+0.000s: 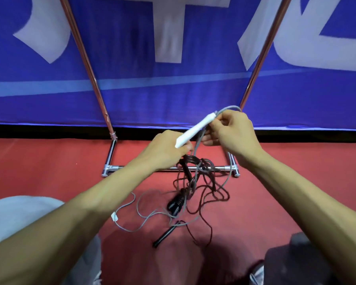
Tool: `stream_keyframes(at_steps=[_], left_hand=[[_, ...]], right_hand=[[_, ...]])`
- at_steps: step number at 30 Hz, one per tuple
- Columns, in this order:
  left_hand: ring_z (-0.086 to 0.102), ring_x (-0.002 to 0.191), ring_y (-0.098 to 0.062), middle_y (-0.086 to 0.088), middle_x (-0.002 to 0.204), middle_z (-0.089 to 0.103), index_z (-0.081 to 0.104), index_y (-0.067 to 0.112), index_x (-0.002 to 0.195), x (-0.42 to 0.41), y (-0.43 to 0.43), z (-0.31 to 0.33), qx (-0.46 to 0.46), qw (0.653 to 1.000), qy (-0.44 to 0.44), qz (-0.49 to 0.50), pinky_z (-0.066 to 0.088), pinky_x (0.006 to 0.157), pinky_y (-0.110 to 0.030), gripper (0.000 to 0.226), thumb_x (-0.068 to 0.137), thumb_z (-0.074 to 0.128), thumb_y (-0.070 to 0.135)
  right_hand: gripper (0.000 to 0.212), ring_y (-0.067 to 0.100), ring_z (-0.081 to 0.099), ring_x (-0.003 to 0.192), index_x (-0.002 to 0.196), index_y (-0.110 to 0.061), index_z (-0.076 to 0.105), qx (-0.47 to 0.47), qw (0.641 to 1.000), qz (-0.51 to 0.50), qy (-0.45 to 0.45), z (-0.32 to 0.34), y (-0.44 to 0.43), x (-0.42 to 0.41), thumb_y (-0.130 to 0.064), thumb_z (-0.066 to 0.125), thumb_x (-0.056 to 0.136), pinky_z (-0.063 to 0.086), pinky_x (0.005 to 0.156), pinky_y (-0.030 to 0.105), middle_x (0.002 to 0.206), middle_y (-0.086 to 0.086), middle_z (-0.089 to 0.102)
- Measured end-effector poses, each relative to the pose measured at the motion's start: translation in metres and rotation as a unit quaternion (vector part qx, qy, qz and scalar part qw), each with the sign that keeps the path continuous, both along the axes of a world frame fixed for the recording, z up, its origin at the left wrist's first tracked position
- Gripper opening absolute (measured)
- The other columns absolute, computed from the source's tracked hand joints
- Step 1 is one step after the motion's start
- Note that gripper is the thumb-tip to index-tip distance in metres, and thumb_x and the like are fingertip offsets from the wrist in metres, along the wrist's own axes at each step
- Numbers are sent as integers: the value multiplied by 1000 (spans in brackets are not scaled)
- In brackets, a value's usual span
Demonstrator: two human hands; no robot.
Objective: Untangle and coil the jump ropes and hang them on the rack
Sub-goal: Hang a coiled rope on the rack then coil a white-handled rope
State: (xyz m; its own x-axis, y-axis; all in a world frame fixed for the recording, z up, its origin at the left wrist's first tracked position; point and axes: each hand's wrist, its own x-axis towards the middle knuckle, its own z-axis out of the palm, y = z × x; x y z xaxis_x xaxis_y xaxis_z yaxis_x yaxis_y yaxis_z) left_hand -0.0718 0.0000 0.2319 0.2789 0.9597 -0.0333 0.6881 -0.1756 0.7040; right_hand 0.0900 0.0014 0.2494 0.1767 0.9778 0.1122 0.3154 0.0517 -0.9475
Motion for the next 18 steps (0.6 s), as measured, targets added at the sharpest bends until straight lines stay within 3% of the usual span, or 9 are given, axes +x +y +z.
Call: stream_keyframes(at_steps=[5, 10, 12, 15, 18], left_hand=[[51, 59, -11, 6, 65, 63, 72, 17, 84, -2, 3, 0, -33, 998, -50, -15, 40, 59, -21, 8, 88, 66, 17], [50, 57, -9, 1, 65, 65, 73, 17, 95, -7, 4, 0, -84, 994, -33, -57, 39, 58, -21, 9, 90, 66, 15], [53, 60, -12, -2, 66, 67, 73, 15, 98, -8, 2, -2, -113, 989, -73, -62, 43, 62, -21, 10, 91, 66, 15], [56, 55, -16, -5, 62, 64, 70, 9, 90, -4, -2, -2, -142, 974, -164, -70, 50, 63, -23, 7, 92, 66, 13], [54, 49, -15, -2, 59, 61, 68, 13, 81, 0, -5, -2, -136, 976, -160, -61, 48, 56, -22, 10, 90, 69, 18]], right_hand=[[24, 33, 71, 62, 73, -1, 57, 18, 993, -27, 110, 8, 0, 0, -12, 56, 95, 59, 60, 38, 70, 16, 66], [20, 21, 69, 55, 82, 3, 56, 23, 969, -59, 239, 19, -4, 4, -7, 49, 98, 56, 53, 25, 76, 17, 58], [19, 20, 69, 54, 85, 3, 55, 13, 958, -59, 281, 21, -4, 6, -7, 49, 99, 55, 53, 23, 77, 16, 57], [20, 18, 68, 54, 81, 1, 56, -11, 941, -59, 333, 23, -5, 4, -6, 49, 98, 59, 59, 26, 69, 11, 59], [21, 14, 67, 52, 77, 2, 56, -39, 920, -55, 385, 25, -4, 3, -2, 50, 97, 58, 57, 24, 57, 6, 61]])
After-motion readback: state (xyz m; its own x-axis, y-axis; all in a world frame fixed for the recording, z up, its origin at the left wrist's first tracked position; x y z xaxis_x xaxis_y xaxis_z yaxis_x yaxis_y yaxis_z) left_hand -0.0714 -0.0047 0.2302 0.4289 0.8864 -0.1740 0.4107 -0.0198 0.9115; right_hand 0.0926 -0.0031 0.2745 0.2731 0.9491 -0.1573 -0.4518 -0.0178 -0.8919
